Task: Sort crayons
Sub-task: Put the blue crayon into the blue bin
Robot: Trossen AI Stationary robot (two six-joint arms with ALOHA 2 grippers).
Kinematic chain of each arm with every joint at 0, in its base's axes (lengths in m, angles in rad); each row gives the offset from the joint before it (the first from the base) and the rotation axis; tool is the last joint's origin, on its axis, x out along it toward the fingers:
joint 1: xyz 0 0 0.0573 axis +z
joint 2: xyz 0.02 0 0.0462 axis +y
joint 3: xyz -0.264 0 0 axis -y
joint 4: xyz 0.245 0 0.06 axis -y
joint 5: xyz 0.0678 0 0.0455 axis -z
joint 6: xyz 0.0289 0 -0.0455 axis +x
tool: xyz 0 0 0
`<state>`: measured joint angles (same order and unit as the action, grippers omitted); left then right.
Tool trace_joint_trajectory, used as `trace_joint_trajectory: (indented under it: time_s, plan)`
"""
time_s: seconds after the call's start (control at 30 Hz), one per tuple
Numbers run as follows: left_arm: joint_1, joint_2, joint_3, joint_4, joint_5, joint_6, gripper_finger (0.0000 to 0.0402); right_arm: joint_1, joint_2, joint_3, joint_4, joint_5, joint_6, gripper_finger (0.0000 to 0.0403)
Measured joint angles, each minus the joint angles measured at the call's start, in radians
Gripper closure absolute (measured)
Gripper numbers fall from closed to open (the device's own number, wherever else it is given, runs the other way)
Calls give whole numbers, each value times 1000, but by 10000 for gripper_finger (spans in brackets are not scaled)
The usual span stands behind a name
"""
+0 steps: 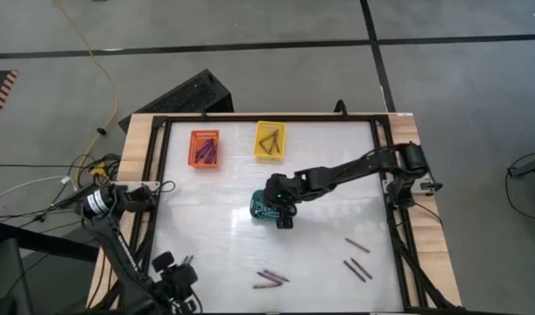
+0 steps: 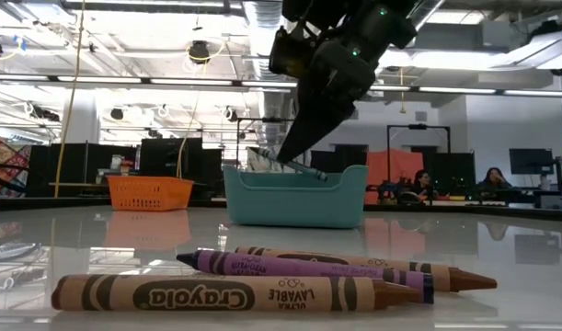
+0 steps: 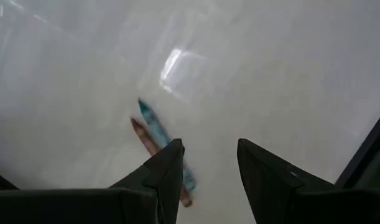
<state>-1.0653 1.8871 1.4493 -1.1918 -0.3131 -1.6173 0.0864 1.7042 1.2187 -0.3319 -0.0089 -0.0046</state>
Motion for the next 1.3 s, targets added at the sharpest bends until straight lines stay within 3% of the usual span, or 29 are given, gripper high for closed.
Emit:
trace_joint_trajectory:
  time_s: [0.53, 0.8, 1.0, 1.3]
  plan:
    - [-80, -50, -200, 160, 18, -385, 260, -36, 0, 3, -31, -60, 3, 395]
    - [-65, -105, -316, 284, -1, -363, 260, -35, 0, 3, -35, -72, 4, 340]
    - [-33, -139, -362, 330, -40, -321, 260, -35, 0, 3, -34, -72, -4, 331]
    - [29, -140, -412, 405, 63, -224, 260, -35, 0, 3, -32, -71, -30, 330]
